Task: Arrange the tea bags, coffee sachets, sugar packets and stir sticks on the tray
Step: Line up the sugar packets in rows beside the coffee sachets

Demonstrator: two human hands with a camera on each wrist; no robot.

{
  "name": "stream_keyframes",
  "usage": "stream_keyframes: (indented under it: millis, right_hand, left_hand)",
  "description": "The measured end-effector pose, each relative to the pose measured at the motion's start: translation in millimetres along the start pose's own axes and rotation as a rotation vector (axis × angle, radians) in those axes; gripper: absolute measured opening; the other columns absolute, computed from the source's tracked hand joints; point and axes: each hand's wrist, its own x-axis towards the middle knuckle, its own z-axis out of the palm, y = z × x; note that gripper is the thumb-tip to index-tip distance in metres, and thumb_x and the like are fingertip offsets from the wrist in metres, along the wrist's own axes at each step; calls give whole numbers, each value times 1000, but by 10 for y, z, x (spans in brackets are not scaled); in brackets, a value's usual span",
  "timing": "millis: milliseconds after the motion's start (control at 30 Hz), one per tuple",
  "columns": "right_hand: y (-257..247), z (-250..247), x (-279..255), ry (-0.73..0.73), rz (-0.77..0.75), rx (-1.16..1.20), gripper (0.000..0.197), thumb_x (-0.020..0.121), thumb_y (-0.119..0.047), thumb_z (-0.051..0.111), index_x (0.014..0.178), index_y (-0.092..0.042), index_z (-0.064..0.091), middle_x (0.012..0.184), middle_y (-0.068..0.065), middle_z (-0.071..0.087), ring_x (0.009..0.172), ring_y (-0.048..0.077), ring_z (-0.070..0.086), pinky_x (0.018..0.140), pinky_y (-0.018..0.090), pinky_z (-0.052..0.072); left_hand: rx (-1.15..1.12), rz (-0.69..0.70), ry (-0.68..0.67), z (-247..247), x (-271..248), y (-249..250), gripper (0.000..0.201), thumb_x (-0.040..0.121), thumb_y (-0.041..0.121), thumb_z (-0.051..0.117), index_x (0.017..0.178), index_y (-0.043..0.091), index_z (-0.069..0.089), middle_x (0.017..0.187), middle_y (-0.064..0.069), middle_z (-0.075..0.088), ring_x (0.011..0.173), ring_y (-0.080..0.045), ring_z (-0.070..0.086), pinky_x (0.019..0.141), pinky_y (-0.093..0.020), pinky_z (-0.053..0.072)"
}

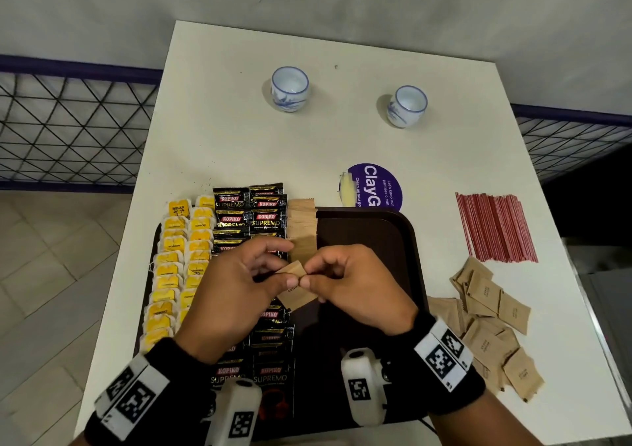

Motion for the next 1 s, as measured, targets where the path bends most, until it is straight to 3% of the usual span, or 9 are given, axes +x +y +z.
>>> stream_keyframes:
  millis: [100, 200, 300, 400, 533, 733, 867, 1000]
  right_hand:
    - [-17, 7, -31, -11, 29, 39, 4, 90, -13, 72, 89, -16, 72, 80, 4, 72, 61, 21, 72, 55, 29, 53]
    - [23, 13, -20, -3, 25, 16, 5, 88, -9, 72, 85, -13, 71, 75, 5, 71, 54, 16, 66, 57, 28, 52]
    - [101, -44, 6, 41, 113, 35, 2, 87, -9, 73, 86, -9, 72, 75, 12, 72, 53, 16, 63, 57, 24, 50]
    - [194, -94, 42, 82, 221, 52, 3, 88, -8, 72, 87, -7, 71, 71, 19, 72, 55, 18, 64, 49, 17, 44]
    - [291, -50, 109, 85, 295, 59, 3, 89, -9, 71, 87, -7, 69, 71, 21, 71, 57, 20, 65, 47, 22, 46]
    - [306, 28, 171, 108, 332, 73, 7, 88, -6, 71, 82, -5, 68, 63, 10, 68, 56, 22, 66, 49, 27, 51]
    - [271, 52, 195, 119, 358, 111, 8, 87, -6, 72, 83, -4, 66, 63, 11, 68, 55, 21, 68, 51, 29, 54]
    - [248, 68, 202, 144, 379, 136, 11, 87, -8, 73, 82, -5, 63, 66, 18, 71, 62, 31, 73, 61, 36, 58]
  left_hand:
    - [28, 8, -17, -3, -8, -1, 42, 79, 4, 82, 106, 33, 68, 83, 7, 79, 86, -6, 74, 88, -34, 57]
    - [29, 11, 3, 1, -27, -13, 39, 80, 10, 83, 106, 35, 69, 87, 10, 78, 89, -4, 73, 90, -36, 58]
    - [43, 28, 61, -55, -62, -46, 33, 82, 15, 81, 108, 32, 71, 91, 14, 77, 95, -2, 72, 96, -34, 55]
    - [80, 21, 106, -167, -112, -105, 30, 84, 19, 80, 107, 36, 72, 91, 12, 76, 95, -3, 72, 98, -36, 55]
    - [93, 17, 103, -241, -180, -170, 23, 84, 32, 80, 105, 39, 71, 89, 8, 76, 89, -10, 73, 93, -45, 57]
    - [94, -9, 95, -227, -210, -221, 26, 85, 17, 77, 105, 33, 72, 87, 6, 76, 86, -12, 74, 92, -46, 57]
    - [85, -17, 87, -212, -211, -236, 27, 85, 16, 77, 105, 33, 72, 87, 5, 76, 85, -12, 74, 90, -45, 57]
    - [85, -14, 81, -196, -211, -220, 28, 85, 14, 77, 105, 33, 72, 86, 7, 76, 85, -12, 74, 89, -44, 57]
